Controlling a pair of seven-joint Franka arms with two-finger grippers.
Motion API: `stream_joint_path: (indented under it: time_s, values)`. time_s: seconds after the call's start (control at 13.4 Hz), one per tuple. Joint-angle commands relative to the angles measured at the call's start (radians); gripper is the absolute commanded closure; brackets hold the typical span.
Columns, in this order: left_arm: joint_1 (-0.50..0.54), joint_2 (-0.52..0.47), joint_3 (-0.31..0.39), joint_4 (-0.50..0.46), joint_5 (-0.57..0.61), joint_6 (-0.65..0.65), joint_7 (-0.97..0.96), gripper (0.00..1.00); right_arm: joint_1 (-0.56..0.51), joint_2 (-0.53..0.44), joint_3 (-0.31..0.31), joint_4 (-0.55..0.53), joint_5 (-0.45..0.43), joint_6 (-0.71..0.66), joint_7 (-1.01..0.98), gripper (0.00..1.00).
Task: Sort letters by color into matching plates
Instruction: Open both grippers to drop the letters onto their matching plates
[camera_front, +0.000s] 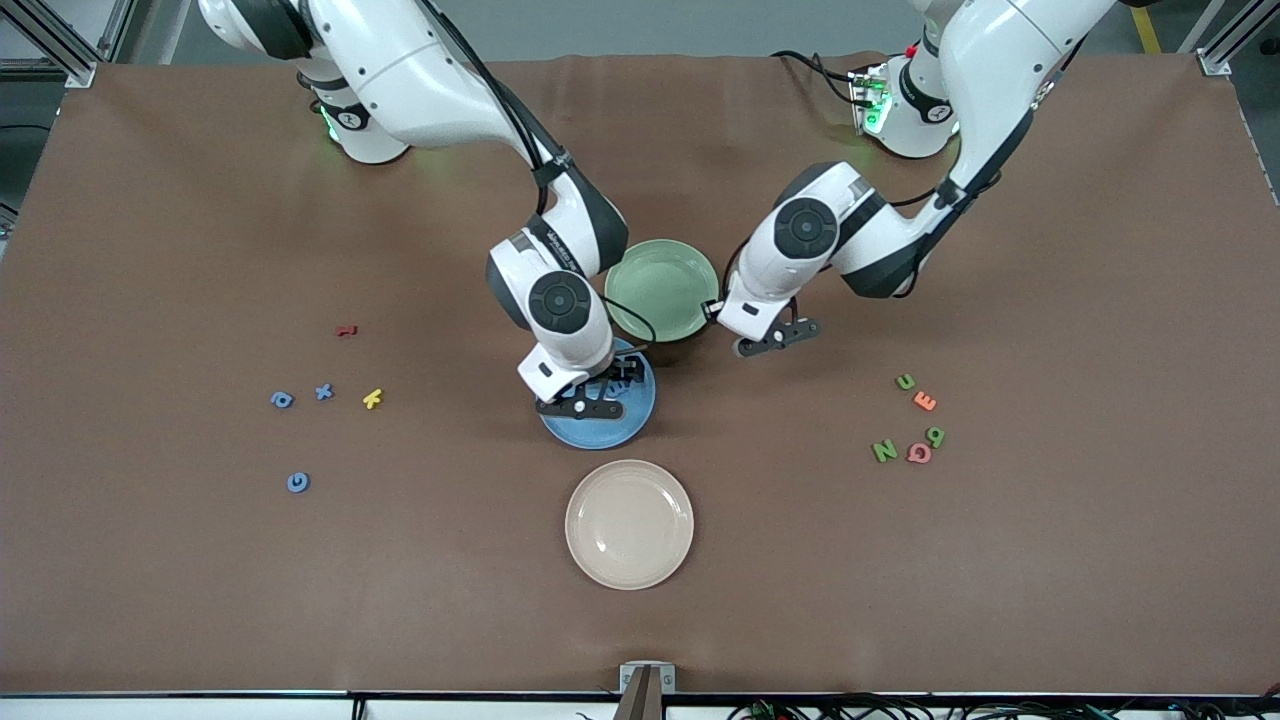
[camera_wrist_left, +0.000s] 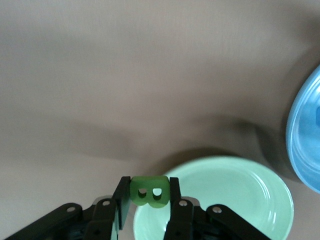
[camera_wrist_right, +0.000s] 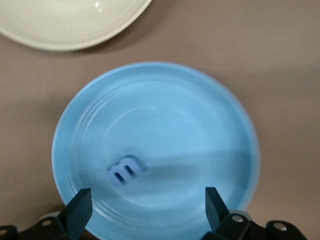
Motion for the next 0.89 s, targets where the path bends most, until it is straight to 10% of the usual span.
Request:
stream_joint_path:
  time_s: [0.0,0.3,0.6,0.82]
  values:
    - [-0.047,0.032,-0.006,-0.002,-0.001,0.036,-0.154,0.99,-0.086,-0.125,0.008,-0.065,0.002,-0.078,-0.092,0.0]
    - [-0.153,0.059,-0.002,-0.002,0.011,0.096,-0.329,0.87,-0.263,-0.201,0.008,-0.09,-0.003,-0.18,-0.317,0.0]
    - [-0.156,0.058,0.008,0.0,0.013,0.092,-0.332,0.0,-0.451,-0.199,0.008,-0.087,-0.006,-0.184,-0.562,0.0]
    - [-0.144,0.014,0.049,0.015,0.02,0.087,-0.317,0.0,-0.54,-0.169,0.008,-0.079,-0.013,-0.167,-0.64,0.0]
